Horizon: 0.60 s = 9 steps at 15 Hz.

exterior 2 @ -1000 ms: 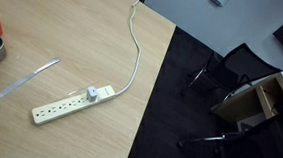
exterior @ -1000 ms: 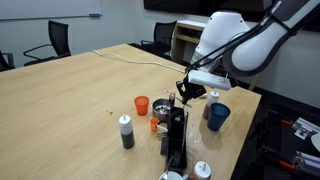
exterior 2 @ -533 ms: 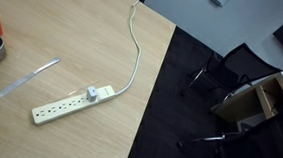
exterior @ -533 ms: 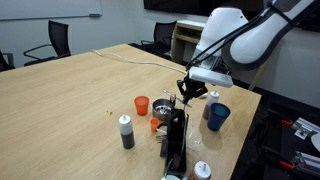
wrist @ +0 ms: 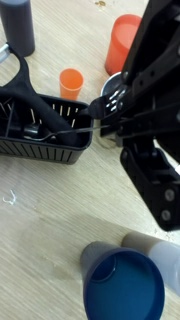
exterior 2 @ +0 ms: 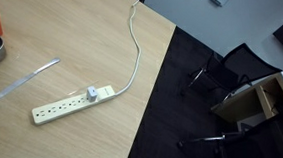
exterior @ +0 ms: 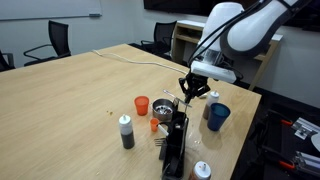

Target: Remove the spoon from the rack and put it on the table

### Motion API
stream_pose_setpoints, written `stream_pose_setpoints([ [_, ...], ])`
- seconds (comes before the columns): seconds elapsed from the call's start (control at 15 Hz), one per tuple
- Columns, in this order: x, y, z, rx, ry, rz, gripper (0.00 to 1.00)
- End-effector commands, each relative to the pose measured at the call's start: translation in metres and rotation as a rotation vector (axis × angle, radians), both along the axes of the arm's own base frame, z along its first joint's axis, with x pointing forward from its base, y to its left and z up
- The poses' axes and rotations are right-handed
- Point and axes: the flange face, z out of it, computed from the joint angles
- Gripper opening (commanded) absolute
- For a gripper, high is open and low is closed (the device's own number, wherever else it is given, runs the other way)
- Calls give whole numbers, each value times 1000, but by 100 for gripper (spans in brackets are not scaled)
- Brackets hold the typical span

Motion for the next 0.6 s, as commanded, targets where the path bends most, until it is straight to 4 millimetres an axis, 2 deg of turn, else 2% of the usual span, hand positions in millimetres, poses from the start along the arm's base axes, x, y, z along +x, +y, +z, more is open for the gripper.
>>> stream_pose_setpoints([
  [0.0, -3, -6, 10, 24, 20, 1, 1],
  [0.27, -4, -10, 17, 24, 14, -7, 1],
  [0.53, -5, -21, 38, 7, -31, -17, 1],
])
